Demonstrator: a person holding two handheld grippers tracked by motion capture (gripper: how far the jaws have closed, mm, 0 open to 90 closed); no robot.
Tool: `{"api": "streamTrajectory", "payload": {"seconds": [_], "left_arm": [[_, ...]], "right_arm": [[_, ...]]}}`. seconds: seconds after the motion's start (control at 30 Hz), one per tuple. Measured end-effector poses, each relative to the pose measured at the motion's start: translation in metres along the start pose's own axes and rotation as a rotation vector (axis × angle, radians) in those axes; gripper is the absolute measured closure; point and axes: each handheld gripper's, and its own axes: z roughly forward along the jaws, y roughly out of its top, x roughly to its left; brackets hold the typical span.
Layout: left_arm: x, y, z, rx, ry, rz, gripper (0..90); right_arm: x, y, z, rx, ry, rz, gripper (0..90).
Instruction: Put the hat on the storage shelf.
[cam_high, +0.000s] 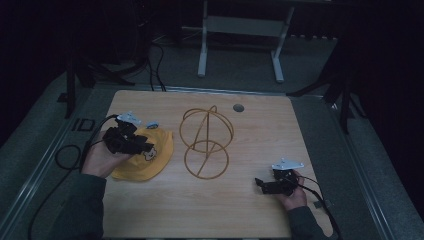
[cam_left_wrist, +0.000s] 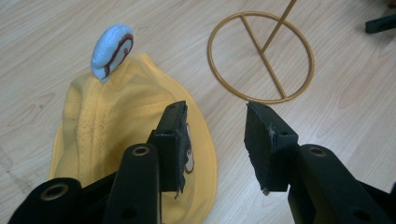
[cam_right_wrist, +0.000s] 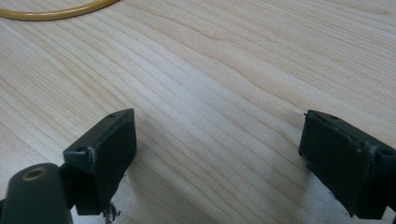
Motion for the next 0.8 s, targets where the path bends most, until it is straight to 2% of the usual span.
{"api": "streamTrajectory", "payload": {"seconds": [0.3, 0.43, 0.8], "left_arm": [[0.003, 0.006, -0.005, 0.015, 0.039, 0.008, 53.3], [0.007, 0.008, -0.007, 0.018, 0.072, 0.006, 46.6], [0.014, 0.016, -0.009, 0.025, 0.09, -0.008, 43.2]], "right_arm": [[0.0, 0.0, 0.0, 0.0, 0.0, 0.0, 11.1], [0.0, 0.0, 0.0, 0.0, 0.0, 0.0, 11.1], [0.0, 0.0, 0.0, 0.0, 0.0, 0.0, 11.1]]}}
